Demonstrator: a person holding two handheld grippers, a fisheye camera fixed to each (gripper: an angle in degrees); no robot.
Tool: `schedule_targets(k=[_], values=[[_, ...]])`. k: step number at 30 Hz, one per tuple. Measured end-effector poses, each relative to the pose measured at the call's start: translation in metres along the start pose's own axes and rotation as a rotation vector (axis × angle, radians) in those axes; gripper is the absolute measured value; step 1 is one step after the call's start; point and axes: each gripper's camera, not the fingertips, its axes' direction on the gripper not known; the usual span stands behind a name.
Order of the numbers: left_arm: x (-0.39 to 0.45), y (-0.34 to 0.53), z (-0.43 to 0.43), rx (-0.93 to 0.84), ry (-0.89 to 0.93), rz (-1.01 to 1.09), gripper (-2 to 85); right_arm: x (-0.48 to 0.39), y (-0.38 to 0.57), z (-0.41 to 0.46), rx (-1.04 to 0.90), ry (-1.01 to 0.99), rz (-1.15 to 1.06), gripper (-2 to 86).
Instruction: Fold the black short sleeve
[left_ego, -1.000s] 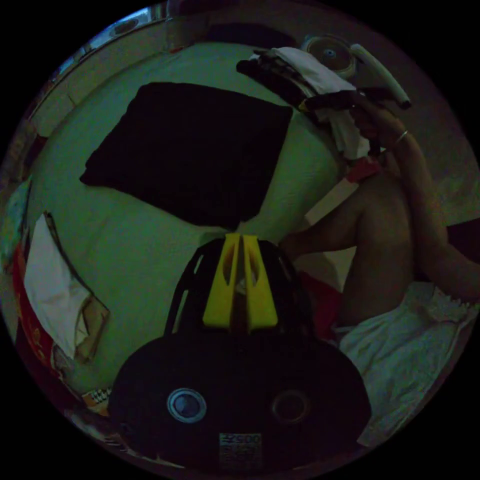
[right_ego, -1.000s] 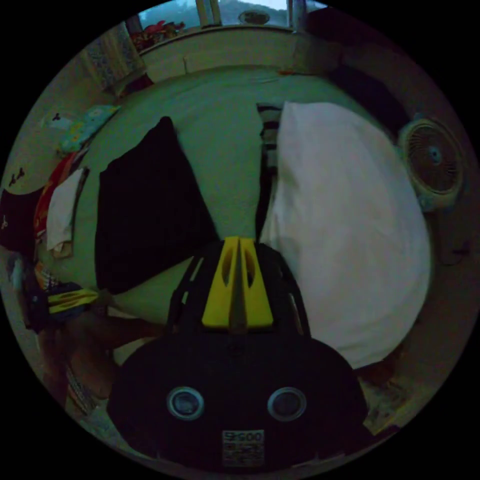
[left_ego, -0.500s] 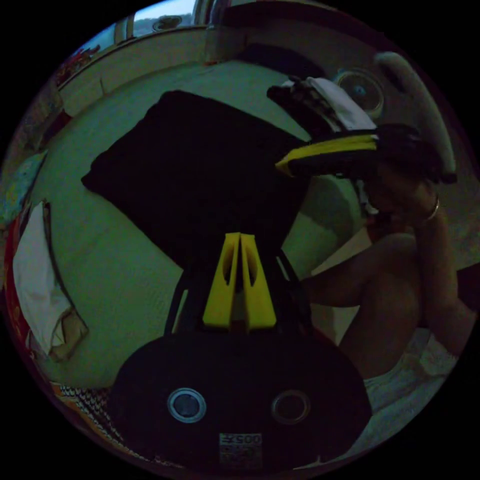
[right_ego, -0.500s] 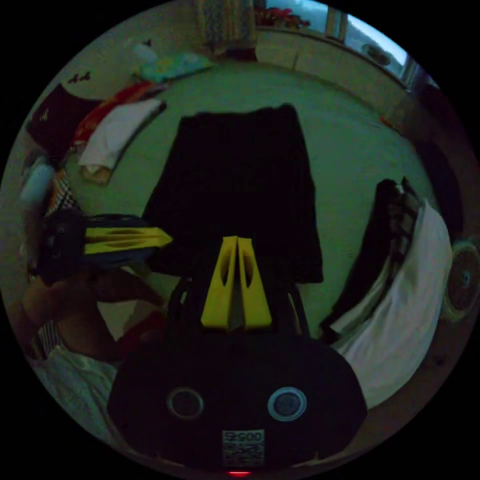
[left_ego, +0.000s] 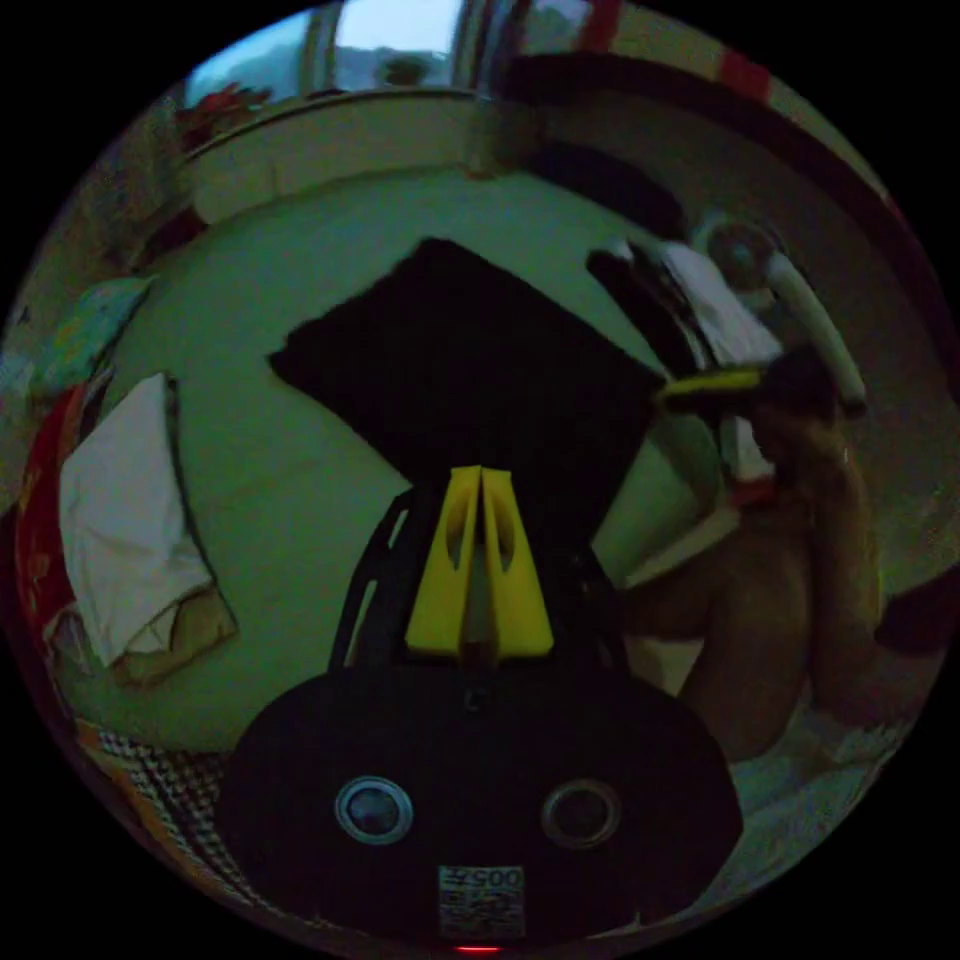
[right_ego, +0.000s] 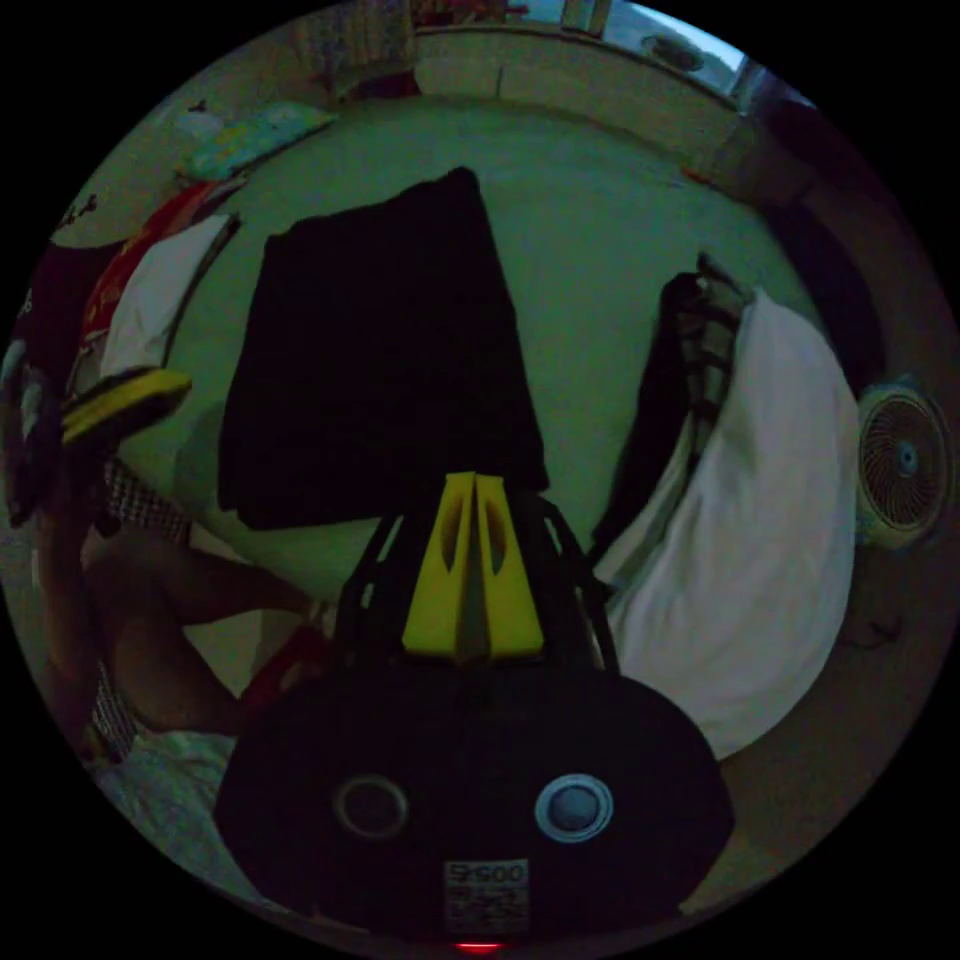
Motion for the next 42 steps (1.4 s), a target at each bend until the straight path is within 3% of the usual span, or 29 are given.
schedule_targets(k=[4, 7, 11, 17, 27, 32, 42], values=[[-0.079, -0.037, -0.004, 0.112, -0.039, -0.171, 4.6, -0.001, 0.000, -0.005, 0.082, 0.068, 0.016, -1.2], [-0.125, -0.059, 0.006, 0.157, -0.051, -0.208, 10.9, 0.001, 0.001, -0.005, 0.128, 0.089, 0.034, -0.2], [-0.179, -0.077, 0.024, 0.219, -0.003, -0.240, 19.8, 0.004, 0.000, 0.004, 0.121, 0.018, 0.018, 7.8], [-0.237, -0.099, 0.045, 0.296, -0.103, -0.244, 23.2, 0.009, 0.001, 0.019, 0.108, 0.008, -0.017, 12.9], [-0.316, -0.134, 0.080, 0.207, -0.038, -0.239, 19.8, 0.021, 0.007, 0.028, 0.128, -0.123, 0.001, 11.1], [-0.355, -0.143, 0.093, 0.165, -0.009, -0.297, 11.8, 0.009, 0.008, 0.028, 0.129, -0.106, -0.008, 11.0], [-0.399, -0.165, 0.114, 0.131, 0.021, -0.282, 6.6, 0.002, 0.011, 0.037, 0.082, -0.077, 0.086, 12.5]])
